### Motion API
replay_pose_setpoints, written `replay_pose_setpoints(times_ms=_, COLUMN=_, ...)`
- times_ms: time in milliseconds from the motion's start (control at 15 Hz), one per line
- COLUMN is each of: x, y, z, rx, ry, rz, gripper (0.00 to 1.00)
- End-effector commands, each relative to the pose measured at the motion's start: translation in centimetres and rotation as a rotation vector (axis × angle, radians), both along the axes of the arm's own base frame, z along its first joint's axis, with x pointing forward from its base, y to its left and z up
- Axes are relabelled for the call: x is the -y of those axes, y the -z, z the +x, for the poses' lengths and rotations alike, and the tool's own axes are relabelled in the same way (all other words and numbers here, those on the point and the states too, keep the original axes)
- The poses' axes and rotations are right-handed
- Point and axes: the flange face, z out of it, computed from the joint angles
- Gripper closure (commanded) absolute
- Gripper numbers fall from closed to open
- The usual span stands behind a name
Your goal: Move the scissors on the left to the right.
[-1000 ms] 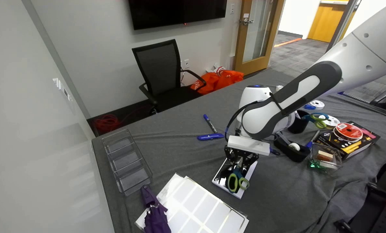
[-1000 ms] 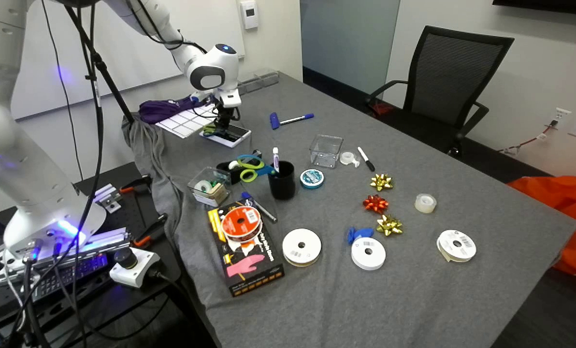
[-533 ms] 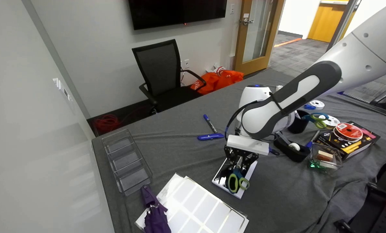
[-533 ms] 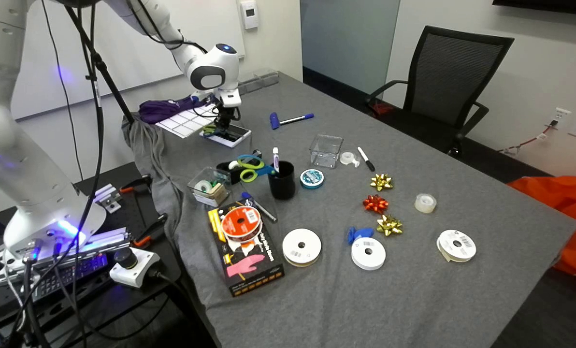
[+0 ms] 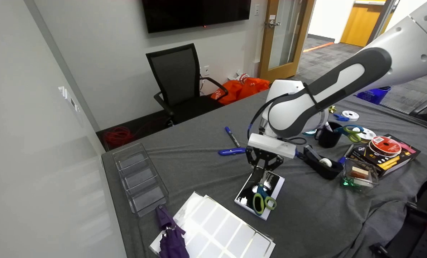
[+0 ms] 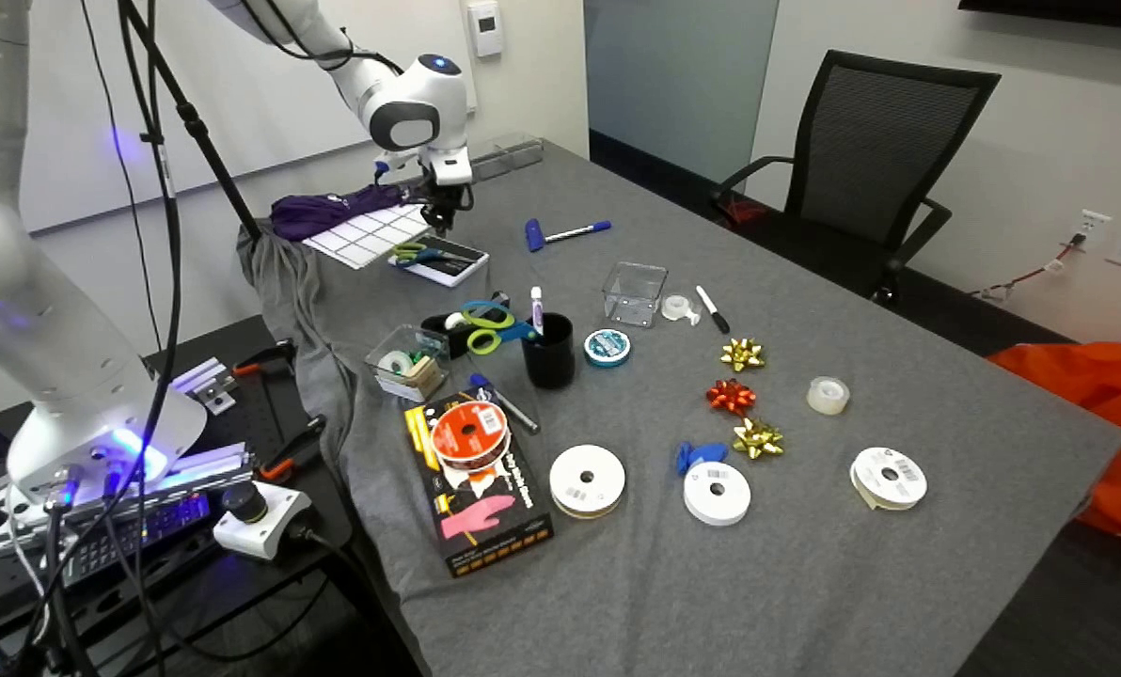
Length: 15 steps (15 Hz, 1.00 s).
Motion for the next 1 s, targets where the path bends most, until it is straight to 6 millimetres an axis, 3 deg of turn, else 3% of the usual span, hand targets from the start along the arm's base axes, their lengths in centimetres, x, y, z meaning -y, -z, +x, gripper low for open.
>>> replay_pose_setpoints(times_ms=0, x=0.7, y=-1.4, z=0.5, rx=-0.01, ry=0.018, rz=0.005, gripper=0.93)
replay_pose_setpoints(times_ms=67, x=0.6, y=-1.1, z=0.5, rx=-0.015, ry=0.008, rz=-0.004, gripper=0.76)
replay_pose_setpoints(times_ms=133, x=0.7, y=-0.9, z=0.5, rx=-0.023, ry=0.005, rz=-0.009, gripper=0.51)
replay_pose_setpoints(times_ms=267, x=0.7, y=-0.1, z=0.2, rx=-0.048, ry=-0.017, rz=-0.021, gripper=0.49)
replay_pose_setpoints(times_ms=733, x=0.3, y=3.4, z=-0.1, rx=-0.087, ry=-0.145, rz=-0.06, gripper=0.02)
replay_pose_setpoints(times_ms=933, x=0.0, y=4.4, z=0.0, rx=-0.081, ry=-0.21, rz=-0.072, gripper=0.0)
